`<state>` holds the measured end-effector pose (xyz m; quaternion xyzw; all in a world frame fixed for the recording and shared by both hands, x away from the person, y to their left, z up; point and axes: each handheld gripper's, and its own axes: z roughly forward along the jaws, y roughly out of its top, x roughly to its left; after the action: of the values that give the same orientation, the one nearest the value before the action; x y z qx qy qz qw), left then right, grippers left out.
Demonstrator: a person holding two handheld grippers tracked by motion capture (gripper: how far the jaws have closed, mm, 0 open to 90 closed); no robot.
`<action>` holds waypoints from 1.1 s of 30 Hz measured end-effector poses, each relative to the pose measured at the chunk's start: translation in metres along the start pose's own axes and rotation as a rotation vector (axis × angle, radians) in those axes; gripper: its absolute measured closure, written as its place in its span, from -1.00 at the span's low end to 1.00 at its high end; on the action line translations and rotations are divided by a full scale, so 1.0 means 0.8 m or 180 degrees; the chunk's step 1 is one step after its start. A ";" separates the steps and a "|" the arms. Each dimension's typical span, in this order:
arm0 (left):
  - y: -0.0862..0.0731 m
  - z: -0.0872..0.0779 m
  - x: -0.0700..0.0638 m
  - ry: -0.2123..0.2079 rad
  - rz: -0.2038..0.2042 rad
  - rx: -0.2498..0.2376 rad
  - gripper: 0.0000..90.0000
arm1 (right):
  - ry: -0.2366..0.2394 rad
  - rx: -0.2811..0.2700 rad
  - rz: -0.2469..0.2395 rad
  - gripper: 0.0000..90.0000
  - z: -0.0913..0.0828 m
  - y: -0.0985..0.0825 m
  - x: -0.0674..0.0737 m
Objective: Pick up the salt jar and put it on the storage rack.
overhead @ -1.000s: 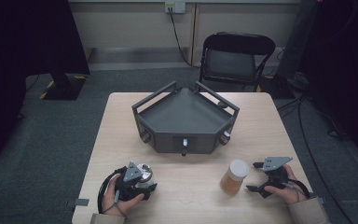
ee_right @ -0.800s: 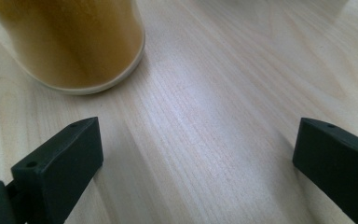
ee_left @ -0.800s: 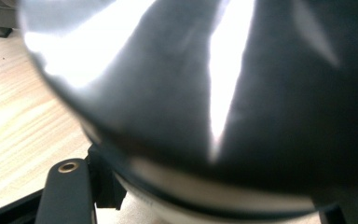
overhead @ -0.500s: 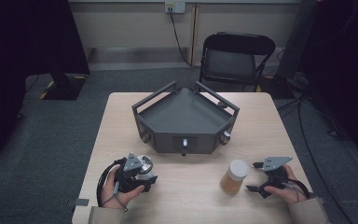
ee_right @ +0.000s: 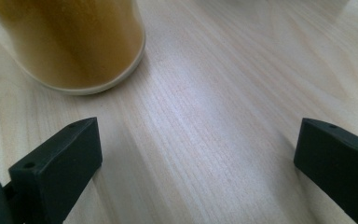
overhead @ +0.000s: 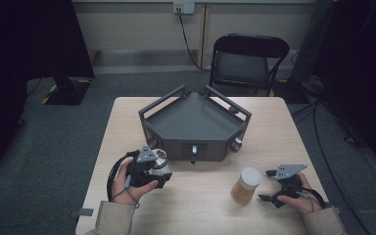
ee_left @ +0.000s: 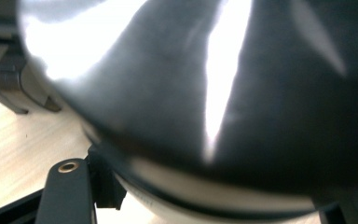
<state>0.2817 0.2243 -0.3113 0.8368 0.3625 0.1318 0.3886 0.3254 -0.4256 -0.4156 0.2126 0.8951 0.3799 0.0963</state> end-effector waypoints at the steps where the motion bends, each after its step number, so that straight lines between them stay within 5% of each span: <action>1: 0.003 0.000 0.000 -0.0003 0.0001 0.0000 -0.29 | 0.0001 0.0001 0.0002 -1.00 0.000 0.000 0.000; 17: 0.075 -0.008 0.007 0.0026 0.0088 0.0031 -0.29 | 0.0000 0.0001 0.0002 -1.00 0.000 0.000 0.000; 33: 0.134 0.015 0.013 0.0140 0.0085 0.0033 -0.29 | 0.0000 0.0001 0.0002 -1.00 0.000 0.000 0.000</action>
<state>0.3488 0.1787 -0.2401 0.8405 0.3604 0.1535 0.3744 0.3253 -0.4255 -0.4155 0.2129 0.8951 0.3798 0.0962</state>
